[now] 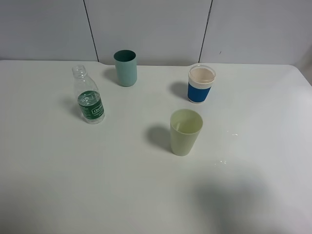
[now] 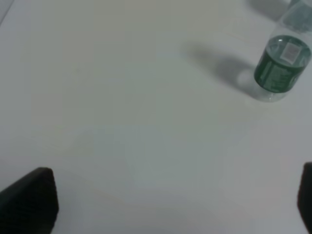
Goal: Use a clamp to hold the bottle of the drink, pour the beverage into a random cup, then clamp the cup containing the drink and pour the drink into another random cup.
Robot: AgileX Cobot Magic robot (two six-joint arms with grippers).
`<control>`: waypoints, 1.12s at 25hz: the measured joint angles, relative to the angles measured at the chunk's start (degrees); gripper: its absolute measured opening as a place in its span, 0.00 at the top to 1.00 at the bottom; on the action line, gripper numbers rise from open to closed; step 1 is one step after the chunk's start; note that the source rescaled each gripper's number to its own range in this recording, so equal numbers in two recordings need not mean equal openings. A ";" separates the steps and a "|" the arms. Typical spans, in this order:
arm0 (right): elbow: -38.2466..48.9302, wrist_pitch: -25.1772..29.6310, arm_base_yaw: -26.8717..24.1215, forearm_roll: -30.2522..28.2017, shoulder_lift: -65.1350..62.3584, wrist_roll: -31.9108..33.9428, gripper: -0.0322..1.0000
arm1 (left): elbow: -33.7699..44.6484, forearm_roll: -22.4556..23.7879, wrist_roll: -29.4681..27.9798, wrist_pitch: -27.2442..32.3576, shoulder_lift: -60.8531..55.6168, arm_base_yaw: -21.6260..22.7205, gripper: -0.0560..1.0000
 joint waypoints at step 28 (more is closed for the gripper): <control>0.00 0.00 0.00 0.00 0.00 0.00 0.00 | 0.00 0.00 -0.01 -0.05 0.00 0.00 0.00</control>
